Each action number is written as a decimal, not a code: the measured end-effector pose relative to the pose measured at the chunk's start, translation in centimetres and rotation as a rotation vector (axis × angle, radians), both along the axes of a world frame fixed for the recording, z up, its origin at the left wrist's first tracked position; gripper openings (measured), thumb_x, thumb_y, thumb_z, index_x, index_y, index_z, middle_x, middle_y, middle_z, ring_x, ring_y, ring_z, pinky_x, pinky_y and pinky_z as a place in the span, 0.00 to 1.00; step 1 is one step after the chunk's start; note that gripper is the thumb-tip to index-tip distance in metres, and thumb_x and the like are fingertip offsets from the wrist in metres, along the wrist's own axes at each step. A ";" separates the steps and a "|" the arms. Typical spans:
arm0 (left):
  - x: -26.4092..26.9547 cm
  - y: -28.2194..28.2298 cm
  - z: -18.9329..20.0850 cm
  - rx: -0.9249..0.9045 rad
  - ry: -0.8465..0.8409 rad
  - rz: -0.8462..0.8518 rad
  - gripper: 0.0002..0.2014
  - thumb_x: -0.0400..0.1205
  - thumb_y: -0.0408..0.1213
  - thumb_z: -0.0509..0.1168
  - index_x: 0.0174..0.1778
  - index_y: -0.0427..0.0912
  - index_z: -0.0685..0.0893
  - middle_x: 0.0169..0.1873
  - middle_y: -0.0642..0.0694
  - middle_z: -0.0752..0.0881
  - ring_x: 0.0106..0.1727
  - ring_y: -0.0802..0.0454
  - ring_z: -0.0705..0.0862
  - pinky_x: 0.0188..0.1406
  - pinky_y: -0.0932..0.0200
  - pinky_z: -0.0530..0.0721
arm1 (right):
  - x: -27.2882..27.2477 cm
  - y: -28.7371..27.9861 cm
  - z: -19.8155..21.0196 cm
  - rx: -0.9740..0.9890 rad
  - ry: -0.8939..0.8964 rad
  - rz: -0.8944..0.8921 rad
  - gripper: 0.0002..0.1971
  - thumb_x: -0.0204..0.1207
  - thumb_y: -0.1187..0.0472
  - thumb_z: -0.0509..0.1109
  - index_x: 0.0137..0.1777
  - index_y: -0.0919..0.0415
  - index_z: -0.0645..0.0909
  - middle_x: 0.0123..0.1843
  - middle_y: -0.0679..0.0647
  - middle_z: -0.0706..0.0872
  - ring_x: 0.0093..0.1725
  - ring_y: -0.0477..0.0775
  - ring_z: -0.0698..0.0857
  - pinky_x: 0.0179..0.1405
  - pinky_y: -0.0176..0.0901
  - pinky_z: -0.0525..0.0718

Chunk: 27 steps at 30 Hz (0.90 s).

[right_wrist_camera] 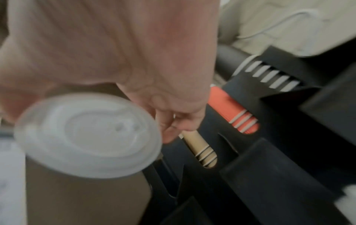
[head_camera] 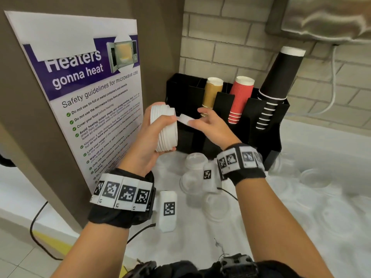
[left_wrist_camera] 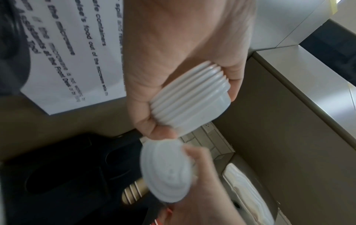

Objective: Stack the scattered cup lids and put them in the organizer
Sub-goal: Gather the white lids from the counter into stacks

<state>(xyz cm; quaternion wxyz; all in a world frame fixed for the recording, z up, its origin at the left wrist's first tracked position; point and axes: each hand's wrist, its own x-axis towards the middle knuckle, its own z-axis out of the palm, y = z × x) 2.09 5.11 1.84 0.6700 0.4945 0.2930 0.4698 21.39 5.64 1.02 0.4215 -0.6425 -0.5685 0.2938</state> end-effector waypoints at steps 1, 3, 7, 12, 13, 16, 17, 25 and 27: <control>0.3 -0.1 -0.1 0.004 0.001 -0.014 0.22 0.67 0.48 0.71 0.58 0.64 0.79 0.54 0.53 0.81 0.53 0.50 0.81 0.31 0.56 0.84 | 0.0 -1.1 -0.1 0.036 0.098 0.012 0.35 0.71 0.41 0.72 0.77 0.51 0.69 0.58 0.44 0.81 0.59 0.45 0.80 0.47 0.31 0.74; 1.0 -0.4 -0.2 0.004 0.010 -0.036 0.27 0.63 0.51 0.73 0.59 0.66 0.78 0.56 0.54 0.80 0.55 0.51 0.80 0.33 0.56 0.84 | -0.5 -3.2 -0.1 0.124 0.254 0.059 0.36 0.66 0.38 0.68 0.74 0.51 0.73 0.60 0.45 0.83 0.61 0.47 0.82 0.58 0.41 0.80; 2.2 -1.2 -0.5 -0.001 0.014 -0.081 0.30 0.60 0.53 0.74 0.60 0.66 0.79 0.60 0.49 0.81 0.56 0.48 0.82 0.32 0.56 0.84 | -1.2 -5.7 -0.1 0.226 0.398 0.161 0.38 0.65 0.45 0.70 0.76 0.57 0.72 0.63 0.68 0.81 0.64 0.68 0.82 0.64 0.64 0.81; 2.8 -2.1 -0.7 0.029 0.026 -0.139 0.29 0.63 0.56 0.74 0.62 0.65 0.78 0.63 0.47 0.80 0.58 0.47 0.84 0.37 0.54 0.85 | -1.1 -7.7 -0.3 0.219 0.333 0.204 0.30 0.66 0.47 0.74 0.71 0.37 0.73 0.60 0.69 0.80 0.58 0.66 0.84 0.57 0.53 0.86; 2.9 -2.3 -0.8 0.034 0.032 -0.151 0.28 0.64 0.57 0.74 0.62 0.65 0.78 0.63 0.47 0.81 0.59 0.47 0.84 0.40 0.52 0.86 | -1.0 -8.0 -0.3 0.219 0.331 0.213 0.29 0.66 0.48 0.74 0.69 0.36 0.74 0.60 0.67 0.80 0.58 0.65 0.84 0.58 0.54 0.86; 2.8 -2.8 -0.8 0.056 0.064 -0.183 0.22 0.71 0.56 0.71 0.61 0.67 0.78 0.62 0.47 0.82 0.58 0.49 0.85 0.44 0.51 0.86 | -0.9 -8.6 -0.2 0.217 0.315 0.228 0.29 0.67 0.51 0.75 0.69 0.38 0.75 0.59 0.64 0.82 0.58 0.64 0.85 0.59 0.58 0.86; 2.8 -2.9 -0.8 0.062 0.073 -0.187 0.21 0.73 0.55 0.69 0.62 0.67 0.78 0.62 0.47 0.82 0.57 0.49 0.85 0.44 0.52 0.86 | -0.9 -8.7 -0.2 0.217 0.301 0.230 0.29 0.67 0.51 0.75 0.70 0.39 0.75 0.59 0.63 0.82 0.59 0.63 0.85 0.59 0.59 0.86; 3.1 -4.0 -0.8 0.072 0.050 -0.146 0.24 0.74 0.56 0.66 0.68 0.63 0.73 0.65 0.45 0.80 0.58 0.50 0.85 0.41 0.55 0.87 | -1.4 -9.8 0.0 0.240 0.276 0.204 0.31 0.65 0.53 0.77 0.70 0.42 0.75 0.59 0.57 0.83 0.57 0.55 0.86 0.58 0.56 0.87; 3.2 -4.2 -0.9 0.072 0.042 -0.145 0.25 0.74 0.56 0.66 0.68 0.63 0.73 0.65 0.45 0.79 0.58 0.50 0.84 0.40 0.56 0.86 | -1.4 -9.9 -0.1 0.245 0.284 0.199 0.31 0.67 0.56 0.77 0.70 0.43 0.75 0.59 0.57 0.83 0.57 0.55 0.86 0.58 0.56 0.87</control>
